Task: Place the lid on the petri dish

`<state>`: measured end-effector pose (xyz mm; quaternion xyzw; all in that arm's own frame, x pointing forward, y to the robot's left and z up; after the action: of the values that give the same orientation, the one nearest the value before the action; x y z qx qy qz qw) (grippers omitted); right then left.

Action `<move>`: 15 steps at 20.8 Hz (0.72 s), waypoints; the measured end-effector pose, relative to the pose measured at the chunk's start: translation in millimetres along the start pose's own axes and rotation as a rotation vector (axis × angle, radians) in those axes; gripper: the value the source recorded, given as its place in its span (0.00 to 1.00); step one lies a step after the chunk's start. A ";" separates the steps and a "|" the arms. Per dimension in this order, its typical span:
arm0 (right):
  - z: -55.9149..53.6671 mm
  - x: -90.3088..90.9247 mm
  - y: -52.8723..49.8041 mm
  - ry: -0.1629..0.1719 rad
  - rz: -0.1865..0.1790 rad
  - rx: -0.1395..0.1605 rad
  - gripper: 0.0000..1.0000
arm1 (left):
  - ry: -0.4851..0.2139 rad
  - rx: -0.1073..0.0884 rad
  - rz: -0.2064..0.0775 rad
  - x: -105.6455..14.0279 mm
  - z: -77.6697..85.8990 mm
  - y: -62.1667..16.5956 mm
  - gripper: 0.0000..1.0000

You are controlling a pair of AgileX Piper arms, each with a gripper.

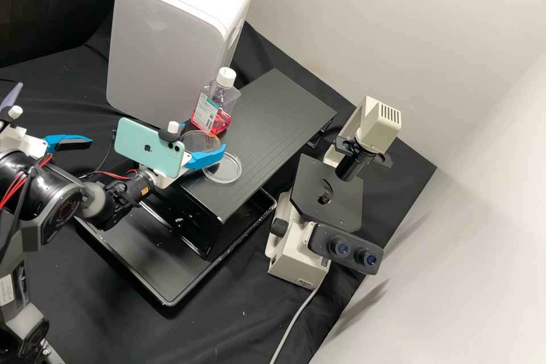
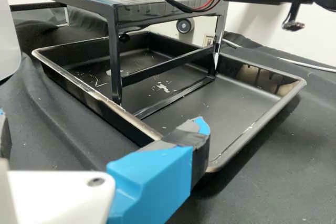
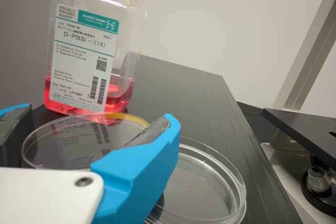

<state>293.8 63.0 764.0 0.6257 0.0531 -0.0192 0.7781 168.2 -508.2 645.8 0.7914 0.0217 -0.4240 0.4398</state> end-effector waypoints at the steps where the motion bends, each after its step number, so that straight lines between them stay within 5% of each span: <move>1: 0.0 0.0 0.0 0.000 0.000 0.000 0.00 | 0.001 -0.001 0.001 0.0 -0.1 0.0 1.00; 10: 3.8 -10.2 6.4 0.005 0.037 0.021 0.00 | 0.006 -0.002 0.002 0.0 -0.2 0.1 1.00; 15: 10.7 -15.9 17.8 -0.016 0.079 0.083 0.00 | 0.005 0.004 -0.002 0.4 0.9 -1.2 1.00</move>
<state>280.3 55.9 785.2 0.6589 0.0210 0.0044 0.7519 167.4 -508.3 644.5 0.7933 0.0227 -0.4228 0.4375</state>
